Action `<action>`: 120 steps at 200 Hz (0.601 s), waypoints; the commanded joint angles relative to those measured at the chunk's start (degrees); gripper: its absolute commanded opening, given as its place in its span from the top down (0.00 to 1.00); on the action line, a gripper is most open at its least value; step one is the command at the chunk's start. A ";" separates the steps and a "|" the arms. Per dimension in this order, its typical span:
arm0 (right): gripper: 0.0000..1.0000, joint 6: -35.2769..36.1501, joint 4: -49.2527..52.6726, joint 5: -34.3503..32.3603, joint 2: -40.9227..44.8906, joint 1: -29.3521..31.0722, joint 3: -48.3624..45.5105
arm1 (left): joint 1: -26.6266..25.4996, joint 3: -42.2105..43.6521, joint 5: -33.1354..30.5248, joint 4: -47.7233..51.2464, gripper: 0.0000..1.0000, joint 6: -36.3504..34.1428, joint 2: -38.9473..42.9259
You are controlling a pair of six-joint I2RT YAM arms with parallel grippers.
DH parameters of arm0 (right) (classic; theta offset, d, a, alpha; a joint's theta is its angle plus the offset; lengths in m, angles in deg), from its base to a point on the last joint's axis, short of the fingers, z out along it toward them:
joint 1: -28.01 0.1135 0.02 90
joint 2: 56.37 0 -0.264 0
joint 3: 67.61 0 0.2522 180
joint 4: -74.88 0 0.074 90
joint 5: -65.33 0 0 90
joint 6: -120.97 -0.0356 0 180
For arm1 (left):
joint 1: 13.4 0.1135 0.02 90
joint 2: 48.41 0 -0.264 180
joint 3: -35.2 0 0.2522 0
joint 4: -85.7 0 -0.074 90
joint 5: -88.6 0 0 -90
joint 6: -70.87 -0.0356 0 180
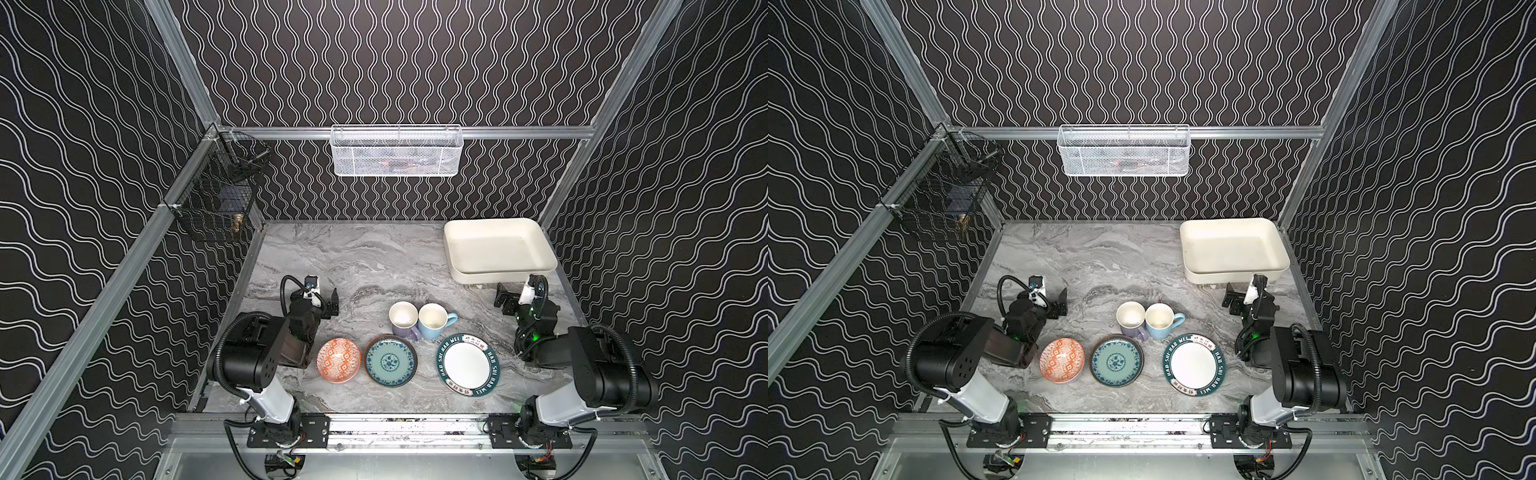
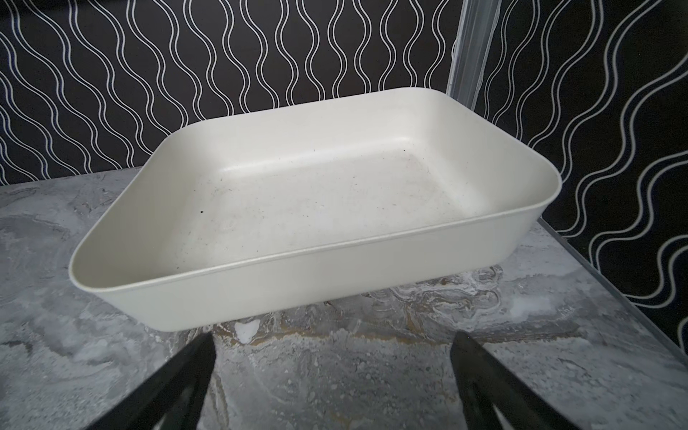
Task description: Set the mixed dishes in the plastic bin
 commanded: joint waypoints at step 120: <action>0.01 -21.88 65.84 -2.66 -3.01 3.01 47.75 | -4.37 -18.64 -0.81 34.14 0.01 6.45 11.86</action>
